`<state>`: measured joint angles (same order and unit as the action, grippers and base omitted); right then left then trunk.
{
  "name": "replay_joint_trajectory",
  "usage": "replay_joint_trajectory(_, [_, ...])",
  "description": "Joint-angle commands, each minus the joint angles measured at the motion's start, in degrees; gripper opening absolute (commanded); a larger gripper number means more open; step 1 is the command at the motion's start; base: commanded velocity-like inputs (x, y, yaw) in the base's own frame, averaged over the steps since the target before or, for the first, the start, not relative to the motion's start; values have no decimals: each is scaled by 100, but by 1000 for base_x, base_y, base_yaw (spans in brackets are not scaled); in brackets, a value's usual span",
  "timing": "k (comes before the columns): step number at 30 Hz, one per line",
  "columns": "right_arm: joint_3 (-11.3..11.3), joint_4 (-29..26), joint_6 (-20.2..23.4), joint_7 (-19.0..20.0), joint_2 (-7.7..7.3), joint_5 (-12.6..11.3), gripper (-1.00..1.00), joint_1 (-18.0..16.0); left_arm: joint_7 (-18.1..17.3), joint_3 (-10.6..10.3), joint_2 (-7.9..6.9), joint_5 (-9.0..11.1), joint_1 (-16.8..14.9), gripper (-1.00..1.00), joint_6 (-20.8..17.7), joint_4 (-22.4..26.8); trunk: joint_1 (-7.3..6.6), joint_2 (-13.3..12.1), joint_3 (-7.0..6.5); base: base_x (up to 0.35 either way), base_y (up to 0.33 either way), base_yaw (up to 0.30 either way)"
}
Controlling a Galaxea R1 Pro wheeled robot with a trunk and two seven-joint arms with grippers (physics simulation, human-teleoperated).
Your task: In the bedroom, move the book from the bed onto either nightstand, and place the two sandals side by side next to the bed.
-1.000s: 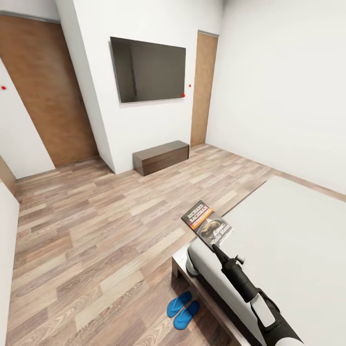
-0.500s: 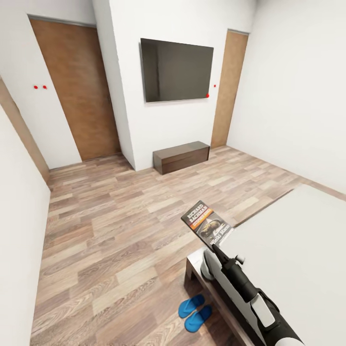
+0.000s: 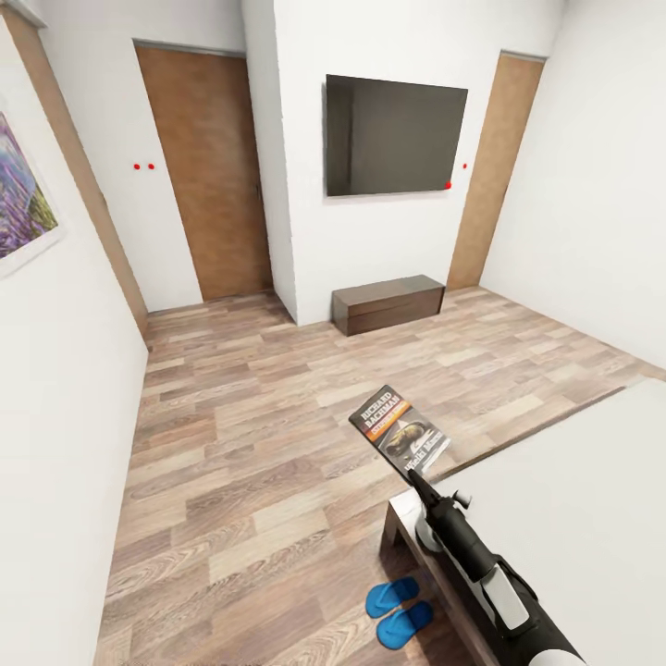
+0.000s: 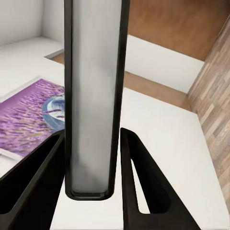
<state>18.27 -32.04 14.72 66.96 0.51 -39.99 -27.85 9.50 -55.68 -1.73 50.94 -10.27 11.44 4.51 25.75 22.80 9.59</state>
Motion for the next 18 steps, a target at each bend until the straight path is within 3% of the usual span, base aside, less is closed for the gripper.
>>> replay_joint_trajectory(1, [28,-4,60,21,4,-10,-100,-3,34,-49,-4,30,-2,100,5,14,3,12,11,0,0,291])
replay_joint_trajectory(18, [27,0,31,26,6,0,-100,-5,33,-49,-3,30,-1,100,-1,7,3,12,10,0,0,290])
